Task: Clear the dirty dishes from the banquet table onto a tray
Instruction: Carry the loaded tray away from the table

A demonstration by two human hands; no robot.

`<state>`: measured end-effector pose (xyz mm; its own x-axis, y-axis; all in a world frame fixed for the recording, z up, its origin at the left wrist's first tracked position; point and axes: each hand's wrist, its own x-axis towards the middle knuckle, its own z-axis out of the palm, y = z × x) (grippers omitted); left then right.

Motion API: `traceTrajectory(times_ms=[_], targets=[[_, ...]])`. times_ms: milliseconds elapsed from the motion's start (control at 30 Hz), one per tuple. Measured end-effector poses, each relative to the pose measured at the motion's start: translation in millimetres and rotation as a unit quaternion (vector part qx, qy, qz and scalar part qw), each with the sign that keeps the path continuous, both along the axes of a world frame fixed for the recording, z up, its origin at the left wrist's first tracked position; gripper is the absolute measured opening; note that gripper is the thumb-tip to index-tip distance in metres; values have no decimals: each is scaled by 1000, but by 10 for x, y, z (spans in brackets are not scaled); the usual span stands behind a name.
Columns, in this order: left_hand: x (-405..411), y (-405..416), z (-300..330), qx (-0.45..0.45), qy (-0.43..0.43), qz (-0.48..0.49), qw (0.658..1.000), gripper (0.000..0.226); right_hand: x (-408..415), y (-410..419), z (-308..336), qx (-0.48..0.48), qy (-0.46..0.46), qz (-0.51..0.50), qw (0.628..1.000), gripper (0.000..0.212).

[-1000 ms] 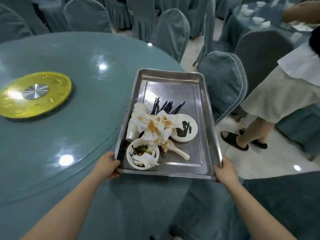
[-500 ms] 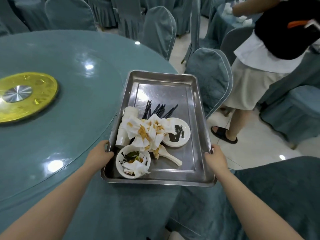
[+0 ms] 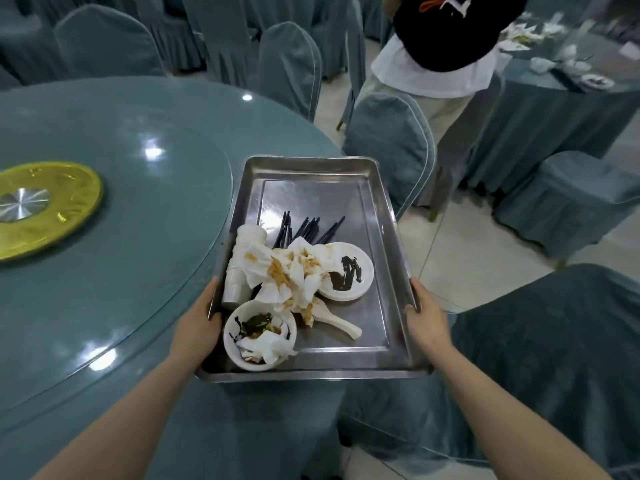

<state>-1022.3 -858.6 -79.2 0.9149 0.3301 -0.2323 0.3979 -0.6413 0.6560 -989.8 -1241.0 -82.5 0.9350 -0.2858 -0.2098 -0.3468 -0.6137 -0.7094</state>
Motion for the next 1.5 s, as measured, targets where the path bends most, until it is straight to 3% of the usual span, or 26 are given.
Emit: traceTrajectory(times_ms=[400,700,900,1200,1500], targets=[[-764,-105,730,-28,-91,-64,993,64,-1201,-212,759,-20,-57,-41,997,56],[-769,-517,1413,-106,-152,-147,972,65,-1517,-621,1369,-19,-114,-82,990,56],[-548,-960,1619,-104,-176,-171,964,64,-1623,-1062,1658,-27,-134,-128,982,55],[-193,-2234,1851,-126,-207,-265,933,67,-2039,-2170,1968,-64,-157,-239,956,53],[-73,-4360,1940,-138,-229,-332,904,65,-2544,-3943,2116,-82,-166,-326,927,56]])
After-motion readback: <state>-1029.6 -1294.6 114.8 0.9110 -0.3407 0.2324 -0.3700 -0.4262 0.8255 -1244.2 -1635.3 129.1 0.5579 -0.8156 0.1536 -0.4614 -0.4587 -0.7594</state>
